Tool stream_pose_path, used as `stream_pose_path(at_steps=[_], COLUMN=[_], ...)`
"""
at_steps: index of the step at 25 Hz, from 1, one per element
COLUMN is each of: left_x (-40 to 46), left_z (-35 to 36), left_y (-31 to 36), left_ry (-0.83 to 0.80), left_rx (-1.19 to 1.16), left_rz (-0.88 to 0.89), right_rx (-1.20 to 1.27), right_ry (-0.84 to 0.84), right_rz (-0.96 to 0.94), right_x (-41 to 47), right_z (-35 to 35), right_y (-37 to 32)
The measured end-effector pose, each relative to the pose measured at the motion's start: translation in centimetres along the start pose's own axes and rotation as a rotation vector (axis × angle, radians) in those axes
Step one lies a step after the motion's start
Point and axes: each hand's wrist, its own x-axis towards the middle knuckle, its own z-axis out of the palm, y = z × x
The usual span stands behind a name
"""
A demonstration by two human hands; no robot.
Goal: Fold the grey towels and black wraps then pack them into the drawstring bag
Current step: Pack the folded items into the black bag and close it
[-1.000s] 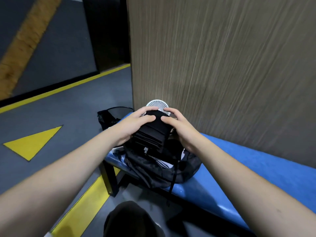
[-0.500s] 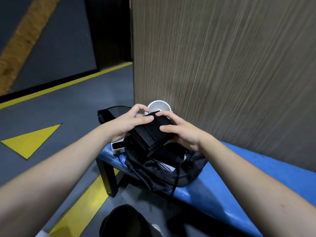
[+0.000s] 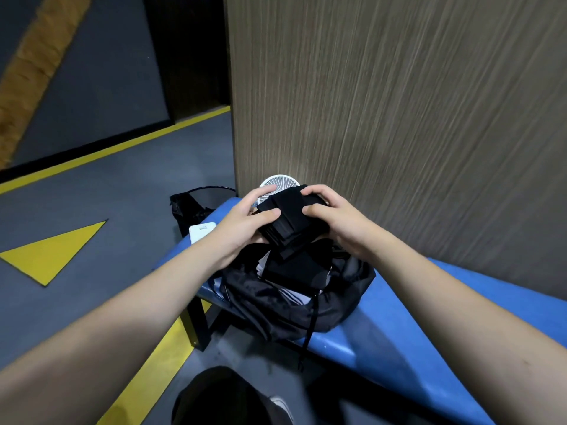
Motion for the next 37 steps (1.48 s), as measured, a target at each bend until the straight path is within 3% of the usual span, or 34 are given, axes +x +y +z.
stream_pose_path(at_steps=[3,8,12,16,20,23,25,31,34,37], left_x=[0.8,0.6,1.3,1.0,1.2,1.4,0.6,0.6,1.1,2.1], left_z=[1.5,2.1,1.5,1.8,0.6,-3.2,-5.0,-5.2,-5.1,-5.5], left_y=[-0.6,-3.3,-3.4,-3.6,-4.3,-6.4,-7.7,-9.7,-9.6,-9.3], left_ry=[0.002,-0.038,-0.032,-0.022,0.047,0.299,0.371,0.3,0.272,0.125], left_rx=[0.129,0.426,0.395,0.467,0.485,0.822,1.013,1.284,1.316,1.651], left_rz=[0.022,0.01,-0.013,0.013,0.015,0.074,0.006,-0.181,-0.094,0.278], right_rx=[-0.076,-0.5,-1.039,-1.299,-1.334,-1.334,-1.322,-1.323,-1.327,-1.318], right_ry=[0.005,0.033,0.193,0.096,0.008,0.016,0.015,0.002,0.003,0.011], right_rz=[0.04,0.055,-0.241,-0.381,-0.254,-0.223,-0.203,-0.176,-0.169,-0.165], right_x=[-0.5,-1.4,-1.0,-0.9,-0.6,-0.5,-0.4,-0.1,0.0,-0.2], right_z=[-1.6,-1.9,-1.1,0.0,0.4,0.4,0.6,1.8,1.8,1.6], right_y=[0.5,4.1,4.1,5.1,5.8,6.0,6.1,6.0,6.1,6.3])
